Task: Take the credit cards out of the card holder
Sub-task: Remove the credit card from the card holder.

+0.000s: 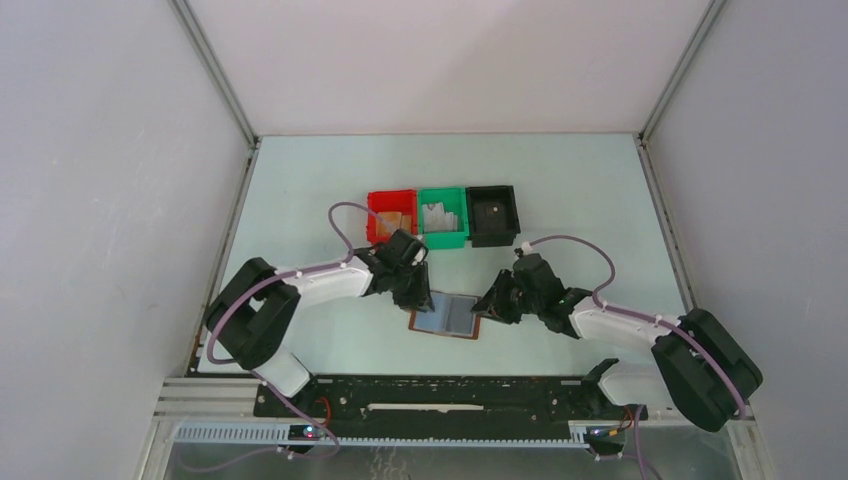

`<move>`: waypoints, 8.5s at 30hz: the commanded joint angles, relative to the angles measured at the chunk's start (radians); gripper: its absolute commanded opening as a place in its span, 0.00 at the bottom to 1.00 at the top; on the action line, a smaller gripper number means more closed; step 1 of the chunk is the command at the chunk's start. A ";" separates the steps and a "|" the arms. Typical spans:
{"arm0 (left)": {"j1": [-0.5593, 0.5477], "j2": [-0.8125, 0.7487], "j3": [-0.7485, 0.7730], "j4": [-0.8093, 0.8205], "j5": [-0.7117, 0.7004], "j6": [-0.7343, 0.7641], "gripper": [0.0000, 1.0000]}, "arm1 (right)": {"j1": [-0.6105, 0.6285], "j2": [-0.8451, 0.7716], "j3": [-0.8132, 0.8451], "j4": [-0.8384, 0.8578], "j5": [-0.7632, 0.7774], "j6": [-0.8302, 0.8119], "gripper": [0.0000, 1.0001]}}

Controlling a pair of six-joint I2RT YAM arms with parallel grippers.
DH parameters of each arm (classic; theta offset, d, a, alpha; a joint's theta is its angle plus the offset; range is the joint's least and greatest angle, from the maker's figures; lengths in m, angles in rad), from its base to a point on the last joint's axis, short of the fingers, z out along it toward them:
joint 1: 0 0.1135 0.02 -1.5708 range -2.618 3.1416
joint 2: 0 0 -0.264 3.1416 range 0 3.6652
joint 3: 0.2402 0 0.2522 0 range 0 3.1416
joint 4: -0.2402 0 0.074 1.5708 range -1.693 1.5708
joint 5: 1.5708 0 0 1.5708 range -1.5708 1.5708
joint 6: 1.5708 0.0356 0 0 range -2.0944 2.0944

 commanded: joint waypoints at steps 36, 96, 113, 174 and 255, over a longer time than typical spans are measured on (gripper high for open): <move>0.005 0.029 -0.037 0.065 0.014 0.021 0.27 | 0.067 0.222 0.039 0.293 -0.091 0.066 0.32; 0.060 0.037 -0.075 0.031 -0.015 0.056 0.26 | 0.073 0.221 0.058 0.234 -0.049 0.067 0.39; 0.055 0.037 -0.084 0.047 -0.006 0.052 0.25 | 0.101 0.228 0.121 0.219 -0.047 0.056 0.38; 0.045 -0.048 -0.114 0.260 0.255 -0.046 0.50 | 0.043 0.119 0.066 0.093 -0.007 0.032 0.37; 0.047 0.026 -0.126 0.285 0.221 -0.054 0.34 | 0.121 0.168 0.014 0.192 0.086 0.102 0.36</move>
